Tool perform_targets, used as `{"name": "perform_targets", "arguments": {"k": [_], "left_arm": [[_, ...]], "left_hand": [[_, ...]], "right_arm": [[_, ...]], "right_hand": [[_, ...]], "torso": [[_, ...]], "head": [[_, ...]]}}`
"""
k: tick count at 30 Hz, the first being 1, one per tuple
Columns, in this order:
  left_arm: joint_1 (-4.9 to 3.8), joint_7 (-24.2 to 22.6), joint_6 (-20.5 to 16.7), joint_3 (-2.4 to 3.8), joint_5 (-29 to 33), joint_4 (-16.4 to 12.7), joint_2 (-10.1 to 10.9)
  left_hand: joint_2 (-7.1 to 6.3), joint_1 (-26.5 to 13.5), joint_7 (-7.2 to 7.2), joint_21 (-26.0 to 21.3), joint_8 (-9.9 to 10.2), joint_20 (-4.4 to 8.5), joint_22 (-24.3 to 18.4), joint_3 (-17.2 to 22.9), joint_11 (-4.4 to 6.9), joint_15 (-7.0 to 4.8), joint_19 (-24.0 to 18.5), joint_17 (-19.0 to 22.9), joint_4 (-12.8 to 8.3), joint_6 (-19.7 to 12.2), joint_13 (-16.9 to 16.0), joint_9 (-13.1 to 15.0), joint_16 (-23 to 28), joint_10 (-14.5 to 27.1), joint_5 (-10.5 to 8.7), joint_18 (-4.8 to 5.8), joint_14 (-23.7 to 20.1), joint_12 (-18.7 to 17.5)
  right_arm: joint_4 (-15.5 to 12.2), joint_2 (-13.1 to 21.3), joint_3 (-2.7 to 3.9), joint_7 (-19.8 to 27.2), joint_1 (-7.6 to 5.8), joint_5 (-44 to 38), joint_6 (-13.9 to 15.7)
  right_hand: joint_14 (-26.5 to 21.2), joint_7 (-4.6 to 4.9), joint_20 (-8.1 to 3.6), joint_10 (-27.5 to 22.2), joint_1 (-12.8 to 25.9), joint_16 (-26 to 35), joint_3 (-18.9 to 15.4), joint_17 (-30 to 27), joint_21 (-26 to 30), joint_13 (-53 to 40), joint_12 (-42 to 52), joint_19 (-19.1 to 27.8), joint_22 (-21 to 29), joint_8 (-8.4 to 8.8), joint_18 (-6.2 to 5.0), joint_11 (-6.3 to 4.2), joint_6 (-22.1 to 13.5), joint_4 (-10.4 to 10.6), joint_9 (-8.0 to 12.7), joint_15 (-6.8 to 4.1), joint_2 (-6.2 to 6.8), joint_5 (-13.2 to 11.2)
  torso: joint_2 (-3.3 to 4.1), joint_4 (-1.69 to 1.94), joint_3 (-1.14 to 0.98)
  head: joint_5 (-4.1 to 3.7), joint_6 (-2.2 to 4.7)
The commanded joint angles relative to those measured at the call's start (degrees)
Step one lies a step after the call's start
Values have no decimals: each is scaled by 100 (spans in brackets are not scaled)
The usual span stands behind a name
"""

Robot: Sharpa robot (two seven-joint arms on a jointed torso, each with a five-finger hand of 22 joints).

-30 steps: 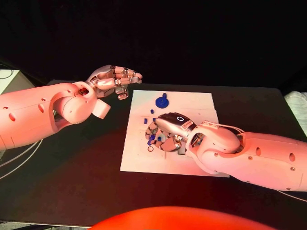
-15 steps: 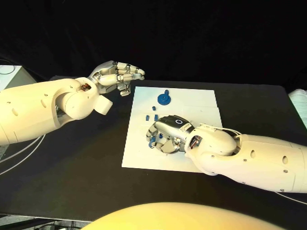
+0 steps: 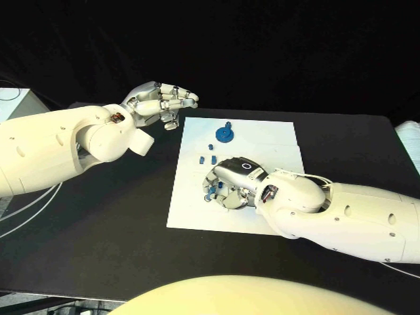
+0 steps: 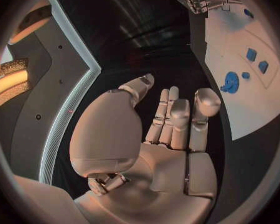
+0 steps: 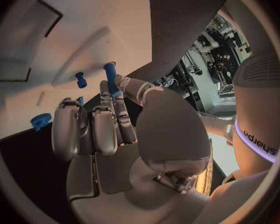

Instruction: Assemble the parts on the task board

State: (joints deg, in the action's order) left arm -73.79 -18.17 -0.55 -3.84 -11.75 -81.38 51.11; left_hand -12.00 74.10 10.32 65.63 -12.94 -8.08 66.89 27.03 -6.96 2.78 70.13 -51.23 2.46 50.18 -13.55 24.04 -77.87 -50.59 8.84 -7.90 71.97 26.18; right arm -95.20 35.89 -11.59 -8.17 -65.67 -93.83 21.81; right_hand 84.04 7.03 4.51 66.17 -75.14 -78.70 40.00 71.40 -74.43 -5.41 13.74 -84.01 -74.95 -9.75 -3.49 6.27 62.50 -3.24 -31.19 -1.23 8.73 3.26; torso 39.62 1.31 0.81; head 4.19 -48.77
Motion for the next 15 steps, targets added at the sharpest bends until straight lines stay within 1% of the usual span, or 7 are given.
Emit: {"name": "perform_targets", "arguments": {"k": [1,8,15], "left_arm": [[-2,-27,93,5,35,-15,0],[-2,-28,96,5,35,-22,2],[-3,-26,95,5,35,-28,14]], "left_hand": [[48,7,-9,-1,-37,-34,5,6,-10,19,7,-7,28,-30,6,10,-22,15,-20,109,10,-29],[46,16,-11,-2,-43,-34,5,-8,-8,18,7,0,44,-30,12,10,-22,11,-20,109,7,-28],[46,16,-11,-2,-43,-34,5,-8,-8,18,7,0,44,-30,12,10,-22,11,-20,109,7,-28]], "right_arm": [[1,-5,-4,-31,7,-138,-164],[77,-68,-18,-64,9,-225,-281],[165,-121,-41,-77,31,-326,-298]], "right_hand": [[221,-1,-54,363,-109,-8,7,1,14,-171,12,-245,-895,-22,54,-338,10,-34,-3,-49,-141,10],[221,2,-54,366,-106,-6,11,-2,18,-176,6,-244,-894,-23,54,-336,9,-42,-8,-47,-140,12],[221,2,-54,366,-106,-6,11,-2,18,-176,6,-244,-894,-23,54,-336,9,-42,-8,-47,-140,12]], "torso": [[2,-2,5],[1,8,4],[-3,2,9]], "head": [[4,-13],[0,-18],[12,-28]]}}
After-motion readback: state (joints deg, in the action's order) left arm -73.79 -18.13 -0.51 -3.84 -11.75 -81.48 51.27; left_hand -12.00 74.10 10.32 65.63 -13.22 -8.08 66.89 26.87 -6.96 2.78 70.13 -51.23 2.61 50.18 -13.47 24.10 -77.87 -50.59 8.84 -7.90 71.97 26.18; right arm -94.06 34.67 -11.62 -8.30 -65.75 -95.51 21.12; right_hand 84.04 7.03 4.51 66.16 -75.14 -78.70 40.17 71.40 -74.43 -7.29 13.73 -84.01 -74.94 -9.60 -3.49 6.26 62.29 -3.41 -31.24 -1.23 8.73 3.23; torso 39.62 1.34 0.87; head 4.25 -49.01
